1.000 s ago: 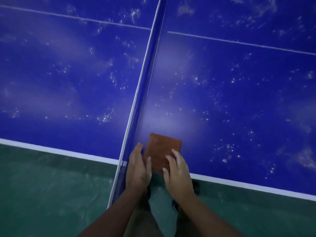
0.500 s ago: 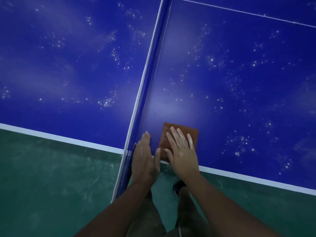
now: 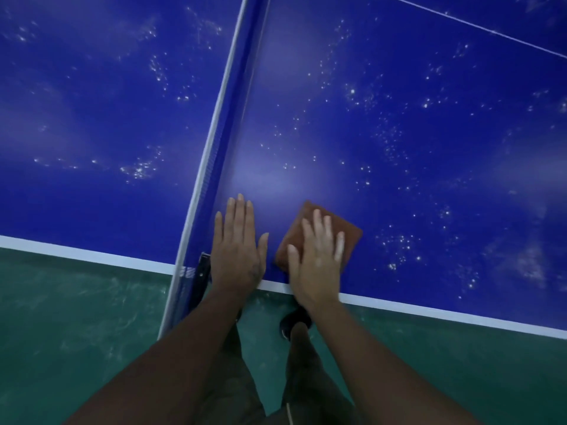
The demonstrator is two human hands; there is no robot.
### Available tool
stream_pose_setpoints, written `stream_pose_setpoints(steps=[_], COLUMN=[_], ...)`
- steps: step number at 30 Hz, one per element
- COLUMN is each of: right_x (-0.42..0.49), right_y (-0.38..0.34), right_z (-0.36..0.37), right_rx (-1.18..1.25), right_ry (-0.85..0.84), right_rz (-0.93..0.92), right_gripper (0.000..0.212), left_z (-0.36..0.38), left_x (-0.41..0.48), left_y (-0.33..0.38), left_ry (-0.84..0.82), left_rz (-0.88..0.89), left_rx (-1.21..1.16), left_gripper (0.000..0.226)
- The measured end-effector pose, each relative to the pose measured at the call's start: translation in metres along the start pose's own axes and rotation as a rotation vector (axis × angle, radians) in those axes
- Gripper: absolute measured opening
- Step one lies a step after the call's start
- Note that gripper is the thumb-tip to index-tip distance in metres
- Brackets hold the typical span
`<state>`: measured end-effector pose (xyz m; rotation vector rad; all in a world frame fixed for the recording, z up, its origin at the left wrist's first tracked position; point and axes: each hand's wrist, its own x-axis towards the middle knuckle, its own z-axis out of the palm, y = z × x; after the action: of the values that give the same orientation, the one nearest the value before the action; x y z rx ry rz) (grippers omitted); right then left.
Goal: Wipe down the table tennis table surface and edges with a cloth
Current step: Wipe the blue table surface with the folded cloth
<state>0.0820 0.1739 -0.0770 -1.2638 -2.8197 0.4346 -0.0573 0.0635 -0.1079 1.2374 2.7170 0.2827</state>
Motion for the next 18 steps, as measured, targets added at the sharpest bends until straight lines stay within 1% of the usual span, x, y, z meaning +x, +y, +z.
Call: stream_pose_setpoints(steps=[2, 4, 8, 11, 13, 16, 18], right_x=[0.007, 0.009, -0.002, -0.015, -0.020, -0.010, 0.010], right_y=[-0.012, -0.008, 0.042, 0.089, 0.106, 0.094, 0.068], right_z=[0.007, 0.010, 0.002, -0.011, -0.016, -0.014, -0.008], right_rx=[0.005, -0.002, -0.036, -0.070, -0.110, -0.133, -0.133], right_ry=[0.015, 0.017, 0.009, 0.026, 0.020, -0.014, -0.024], right_rz=[-0.037, -0.065, -0.155, -0.066, -0.007, -0.020, -0.089], right_gripper=[0.057, 0.056, 0.057, 0.061, 0.064, 0.068, 0.068], left_z=[0.002, 0.002, 0.001, 0.000, -0.001, -0.002, -0.002], left_x=[0.005, 0.007, 0.006, 0.010, 0.014, 0.016, 0.014], left_y=[0.001, 0.001, 0.002, 0.009, 0.013, 0.015, 0.015], left_ry=[0.011, 0.011, 0.036, 0.044, 0.047, 0.064, 0.070], left_rz=[-0.001, -0.005, -0.015, -0.055, -0.078, -0.097, -0.104], left_rx=[0.019, 0.027, -0.008, -0.035, -0.043, -0.062, -0.076], left_gripper=[0.068, 0.068, 0.067, 0.068, 0.069, 0.068, 0.066])
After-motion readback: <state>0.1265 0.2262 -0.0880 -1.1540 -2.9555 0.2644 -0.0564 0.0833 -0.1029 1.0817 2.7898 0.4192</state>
